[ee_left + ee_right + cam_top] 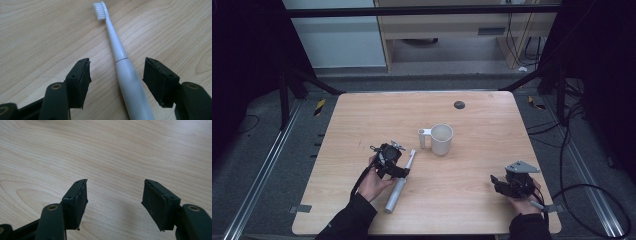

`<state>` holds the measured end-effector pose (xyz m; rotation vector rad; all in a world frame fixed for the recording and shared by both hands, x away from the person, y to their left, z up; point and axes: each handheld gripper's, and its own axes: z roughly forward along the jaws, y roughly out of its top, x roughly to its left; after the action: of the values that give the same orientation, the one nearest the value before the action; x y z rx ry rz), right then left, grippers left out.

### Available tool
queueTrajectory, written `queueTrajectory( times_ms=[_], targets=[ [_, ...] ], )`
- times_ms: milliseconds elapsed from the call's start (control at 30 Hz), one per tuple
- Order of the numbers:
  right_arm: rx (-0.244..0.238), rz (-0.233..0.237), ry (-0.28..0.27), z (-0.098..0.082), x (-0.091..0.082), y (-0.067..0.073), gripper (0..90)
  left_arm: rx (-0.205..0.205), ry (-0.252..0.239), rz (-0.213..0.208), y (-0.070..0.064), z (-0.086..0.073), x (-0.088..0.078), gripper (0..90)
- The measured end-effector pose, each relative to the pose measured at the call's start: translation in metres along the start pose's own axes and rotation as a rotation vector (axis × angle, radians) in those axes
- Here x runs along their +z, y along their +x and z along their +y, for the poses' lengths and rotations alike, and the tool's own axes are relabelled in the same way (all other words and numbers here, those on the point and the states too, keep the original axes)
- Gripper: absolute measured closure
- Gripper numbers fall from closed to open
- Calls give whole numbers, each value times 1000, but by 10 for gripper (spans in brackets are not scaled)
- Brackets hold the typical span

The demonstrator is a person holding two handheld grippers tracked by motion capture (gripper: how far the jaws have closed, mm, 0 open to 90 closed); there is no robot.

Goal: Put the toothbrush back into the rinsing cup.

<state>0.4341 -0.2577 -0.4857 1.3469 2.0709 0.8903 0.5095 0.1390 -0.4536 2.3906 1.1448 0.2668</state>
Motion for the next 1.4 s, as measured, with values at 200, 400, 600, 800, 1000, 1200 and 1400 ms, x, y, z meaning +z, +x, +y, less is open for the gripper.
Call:
queueTrajectory(
  times_ms=[200,400,600,800,1000,1200,1400],
  targets=[
    [2,2,0,0,0,0,365,-6,11,-4,-2,-1,5,400],
    [0,0,3,0,0,0,365,-7,27,-9,-4,-2,8,423],
    [-5,0,3,0,0,0,365,-11,43,-17,-7,-4,12,438],
    [-3,1,7,0,0,0,365,-14,57,-21,-8,-5,17,459],
    [3,5,10,0,0,1,365,-26,54,-29,-8,-5,19,526],
    [-1,3,10,0,1,1,365,-30,51,-29,-8,-5,19,586],
    [-1,4,9,0,1,1,365,-32,56,-21,-8,-5,19,652]
  ],
)
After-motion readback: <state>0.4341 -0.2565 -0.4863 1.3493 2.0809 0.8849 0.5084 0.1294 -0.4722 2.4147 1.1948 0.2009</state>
